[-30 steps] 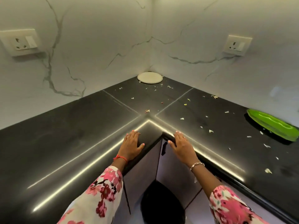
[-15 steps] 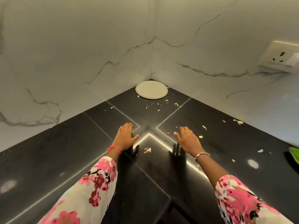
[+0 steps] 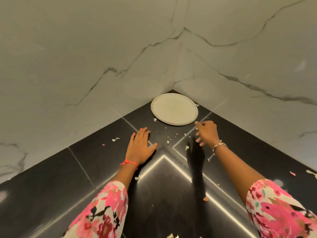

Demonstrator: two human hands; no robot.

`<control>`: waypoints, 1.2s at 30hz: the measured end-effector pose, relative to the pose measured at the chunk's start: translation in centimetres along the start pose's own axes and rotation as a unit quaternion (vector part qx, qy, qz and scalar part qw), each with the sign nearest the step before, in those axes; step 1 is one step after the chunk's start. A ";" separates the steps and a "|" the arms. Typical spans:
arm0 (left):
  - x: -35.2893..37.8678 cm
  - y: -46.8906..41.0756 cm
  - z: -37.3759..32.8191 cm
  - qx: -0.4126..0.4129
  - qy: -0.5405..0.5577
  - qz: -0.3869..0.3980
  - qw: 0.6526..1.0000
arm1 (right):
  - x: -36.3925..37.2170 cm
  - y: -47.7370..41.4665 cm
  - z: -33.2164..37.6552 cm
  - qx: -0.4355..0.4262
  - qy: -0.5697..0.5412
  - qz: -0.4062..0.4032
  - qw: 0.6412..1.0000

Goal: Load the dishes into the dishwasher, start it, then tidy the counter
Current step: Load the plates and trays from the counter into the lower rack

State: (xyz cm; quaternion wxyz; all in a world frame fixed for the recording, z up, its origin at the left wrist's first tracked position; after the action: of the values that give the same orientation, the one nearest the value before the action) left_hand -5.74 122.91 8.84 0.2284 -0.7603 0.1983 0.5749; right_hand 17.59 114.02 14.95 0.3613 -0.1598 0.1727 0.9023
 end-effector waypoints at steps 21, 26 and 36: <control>0.4 -0.2 0.0 -0.008 -0.025 -0.018 0.999 | 3.1 -5.3 0.0 0.235 -0.376 -0.141 0.885; 0.5 -0.3 0.1 -0.007 -0.022 -0.014 1.000 | 3.3 -2.8 -0.8 0.246 -0.416 -0.053 0.874; -1.7 1.6 -1.3 0.015 -0.055 0.116 0.992 | -4.8 10.0 -2.9 0.206 -0.424 -0.099 0.876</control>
State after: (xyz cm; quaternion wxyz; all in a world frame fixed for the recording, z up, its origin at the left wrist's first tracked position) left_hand -6.06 120.91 10.63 0.1823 -0.6961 0.2810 0.6350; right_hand 14.31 103.09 16.34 0.5119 0.3001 0.1680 0.7872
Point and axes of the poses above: each hand's wrist, its own y-axis away from the middle knuckle, its own x-axis out of the palm, z = x × y, the point moved 3 cm from there along -y, towards the middle knuckle, and after that the axes turned 13 degrees about -y, right-handed, at the moved point
